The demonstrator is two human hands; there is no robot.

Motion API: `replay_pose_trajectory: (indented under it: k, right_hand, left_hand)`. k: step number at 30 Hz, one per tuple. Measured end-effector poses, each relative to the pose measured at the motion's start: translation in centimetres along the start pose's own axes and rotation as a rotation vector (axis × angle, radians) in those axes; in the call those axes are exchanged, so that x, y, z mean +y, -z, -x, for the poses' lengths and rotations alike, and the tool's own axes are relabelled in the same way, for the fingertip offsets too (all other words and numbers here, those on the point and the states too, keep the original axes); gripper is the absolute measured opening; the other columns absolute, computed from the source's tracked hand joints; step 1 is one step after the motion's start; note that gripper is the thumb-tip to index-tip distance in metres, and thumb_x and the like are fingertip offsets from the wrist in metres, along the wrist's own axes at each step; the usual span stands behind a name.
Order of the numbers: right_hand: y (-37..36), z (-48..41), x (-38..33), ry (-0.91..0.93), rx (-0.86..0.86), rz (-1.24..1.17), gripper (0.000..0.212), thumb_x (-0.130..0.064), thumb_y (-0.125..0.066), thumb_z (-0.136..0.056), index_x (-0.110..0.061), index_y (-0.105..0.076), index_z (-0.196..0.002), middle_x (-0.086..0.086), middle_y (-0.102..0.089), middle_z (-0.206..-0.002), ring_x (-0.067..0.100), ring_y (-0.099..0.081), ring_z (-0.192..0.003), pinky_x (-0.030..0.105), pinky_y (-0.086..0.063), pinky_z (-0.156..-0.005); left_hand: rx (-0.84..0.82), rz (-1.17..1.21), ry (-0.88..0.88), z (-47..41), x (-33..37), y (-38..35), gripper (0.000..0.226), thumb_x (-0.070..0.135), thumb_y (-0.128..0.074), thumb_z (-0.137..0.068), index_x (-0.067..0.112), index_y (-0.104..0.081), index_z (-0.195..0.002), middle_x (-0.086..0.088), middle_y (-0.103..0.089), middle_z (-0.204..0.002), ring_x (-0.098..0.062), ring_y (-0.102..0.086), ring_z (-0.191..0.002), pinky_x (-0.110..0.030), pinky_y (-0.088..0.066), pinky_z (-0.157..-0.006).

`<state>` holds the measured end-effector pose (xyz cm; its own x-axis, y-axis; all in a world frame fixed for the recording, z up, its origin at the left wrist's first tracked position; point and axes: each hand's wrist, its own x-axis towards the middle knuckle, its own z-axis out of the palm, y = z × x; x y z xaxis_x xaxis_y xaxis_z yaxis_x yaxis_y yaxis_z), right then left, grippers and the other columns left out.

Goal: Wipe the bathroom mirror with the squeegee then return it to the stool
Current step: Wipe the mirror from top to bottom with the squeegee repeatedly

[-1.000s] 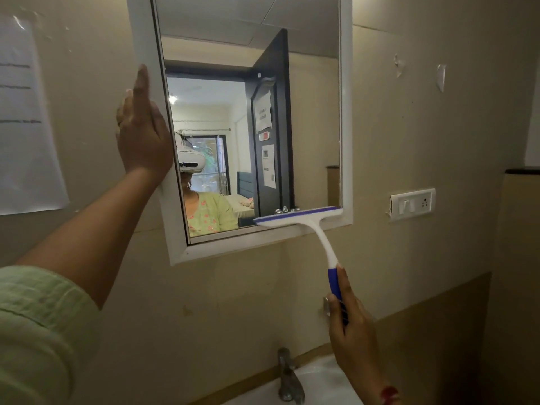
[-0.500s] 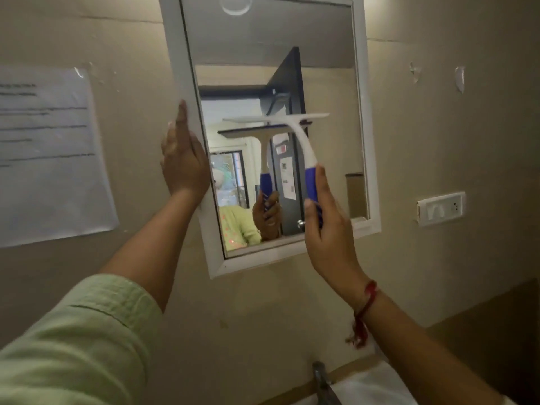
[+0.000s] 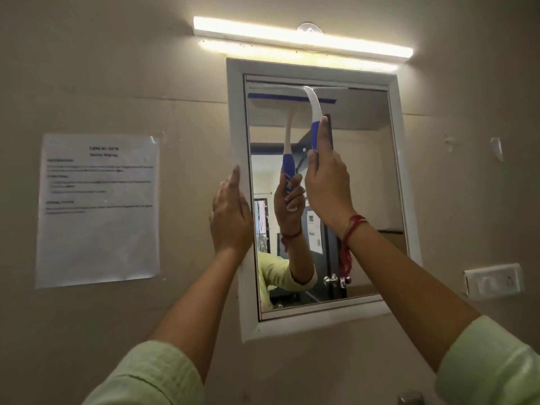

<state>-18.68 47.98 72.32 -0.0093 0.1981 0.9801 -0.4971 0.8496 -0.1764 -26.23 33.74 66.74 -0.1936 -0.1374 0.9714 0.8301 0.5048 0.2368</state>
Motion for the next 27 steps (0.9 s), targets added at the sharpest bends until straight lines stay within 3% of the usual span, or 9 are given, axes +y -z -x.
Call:
replay_pose_trajectory:
  k: [9,13,16,20,27]
  right_hand:
    - [-1.2,-1.8,-0.7,-0.016,0.002,0.062,0.056,-0.017,-0.036,-0.098,-0.019,-0.007,-0.147,0.005,-0.051,-0.083,0.003,-0.045,-0.056,0.005,-0.038,-0.046]
    - [-0.6,-1.7,-1.3,-0.027,-0.022,0.148,0.060,-0.015,-0.037,-0.098,-0.019,-0.003,-0.147,0.016,-0.058,-0.095,0.018,-0.058,-0.073,0.029,-0.055,-0.068]
    - [-0.3,-1.6,-1.6,-0.023,-0.038,0.168,0.060,-0.014,-0.037,-0.098,-0.018,-0.003,-0.147,0.020,-0.059,-0.097,0.025,-0.061,-0.076,0.037,-0.057,-0.072]
    - [0.0,-0.5,-1.6,-0.027,-0.080,0.172,0.060,-0.013,-0.036,-0.098,-0.020,-0.002,-0.147,0.020,-0.059,-0.095,0.025,-0.061,-0.073,0.039,-0.057,-0.069]
    - [0.0,1.8,-1.0,-0.022,-0.087,0.182,0.061,-0.015,-0.037,-0.097,-0.020,-0.003,-0.147,0.019,-0.059,-0.094,0.017,-0.056,-0.066,0.028,-0.054,-0.065]
  left_hand:
    - [-0.011,0.023,-0.002,-0.1,-0.3,-0.1,0.047,0.018,-0.031,-0.099,0.027,-0.021,-0.144,-0.009,-0.043,-0.144,-0.028,-0.033,-0.136,-0.052,-0.037,-0.105]
    - [-0.003,0.029,0.004,-0.1,-0.3,-0.2,0.047,0.018,-0.032,-0.099,0.027,-0.022,-0.144,-0.009,-0.043,-0.143,-0.028,-0.032,-0.136,-0.051,-0.037,-0.105]
    - [0.003,0.030,0.000,-0.1,-0.3,-0.2,0.047,0.017,-0.032,-0.099,0.026,-0.023,-0.144,-0.009,-0.043,-0.143,-0.028,-0.032,-0.136,-0.050,-0.035,-0.107]
    - [0.015,0.047,0.000,0.0,-0.1,-0.1,0.045,0.017,-0.032,-0.099,0.023,-0.026,-0.144,-0.009,-0.043,-0.143,-0.028,-0.034,-0.135,-0.048,-0.035,-0.107]
    - [0.011,0.082,0.002,0.1,-0.2,-0.2,0.044,0.019,-0.030,-0.099,0.022,-0.027,-0.143,-0.008,-0.042,-0.144,-0.028,-0.034,-0.135,-0.051,-0.035,-0.107]
